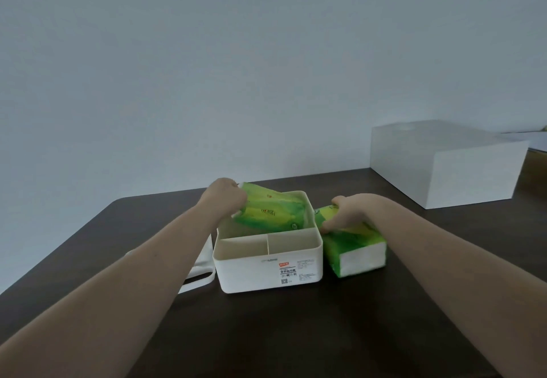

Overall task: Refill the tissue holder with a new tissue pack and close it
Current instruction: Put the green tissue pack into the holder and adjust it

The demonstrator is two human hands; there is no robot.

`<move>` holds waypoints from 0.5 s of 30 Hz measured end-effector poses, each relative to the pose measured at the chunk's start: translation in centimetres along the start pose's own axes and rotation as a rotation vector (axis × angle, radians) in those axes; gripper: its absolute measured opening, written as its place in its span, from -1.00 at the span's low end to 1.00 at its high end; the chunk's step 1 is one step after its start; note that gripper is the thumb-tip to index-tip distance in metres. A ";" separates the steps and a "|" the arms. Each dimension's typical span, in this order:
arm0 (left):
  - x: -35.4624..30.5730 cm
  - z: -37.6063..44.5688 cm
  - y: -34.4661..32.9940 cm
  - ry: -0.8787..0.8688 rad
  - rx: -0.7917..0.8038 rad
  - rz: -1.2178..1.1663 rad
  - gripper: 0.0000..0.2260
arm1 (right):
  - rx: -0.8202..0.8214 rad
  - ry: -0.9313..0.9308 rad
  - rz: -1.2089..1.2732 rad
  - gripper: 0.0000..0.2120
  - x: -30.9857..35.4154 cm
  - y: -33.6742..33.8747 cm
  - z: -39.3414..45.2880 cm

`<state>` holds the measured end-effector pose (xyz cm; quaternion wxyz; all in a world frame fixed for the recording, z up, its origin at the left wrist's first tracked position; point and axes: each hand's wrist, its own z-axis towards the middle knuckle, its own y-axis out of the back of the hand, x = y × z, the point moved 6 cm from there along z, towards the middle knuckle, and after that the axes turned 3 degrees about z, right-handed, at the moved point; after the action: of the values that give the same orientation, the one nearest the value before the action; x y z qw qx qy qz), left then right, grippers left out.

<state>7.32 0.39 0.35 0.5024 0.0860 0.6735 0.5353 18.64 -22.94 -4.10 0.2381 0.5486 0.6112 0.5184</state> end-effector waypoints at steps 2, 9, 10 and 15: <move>-0.6 0.7 0.8 0.013 -0.013 -0.077 -0.90 | 0.003 0.011 -0.039 -0.10 0.3 -0.5 0.2; -0.5 4.0 3.9 0.123 -0.096 -0.386 -0.76 | -0.126 0.018 0.064 -0.08 0.0 -0.5 2.0; -0.4 4.6 4.3 0.122 -0.115 -0.393 -0.76 | -0.163 0.018 0.094 -0.07 -0.3 0.2 2.0; 0.1 7.5 4.7 0.077 -0.231 -0.317 -0.78 | -0.395 0.096 0.250 -0.04 -0.3 5.4 1.0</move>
<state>11.04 7.14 4.71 0.5609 -0.1000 0.6313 0.5262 21.89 -23.62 0.30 0.2453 0.5376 0.4358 0.6789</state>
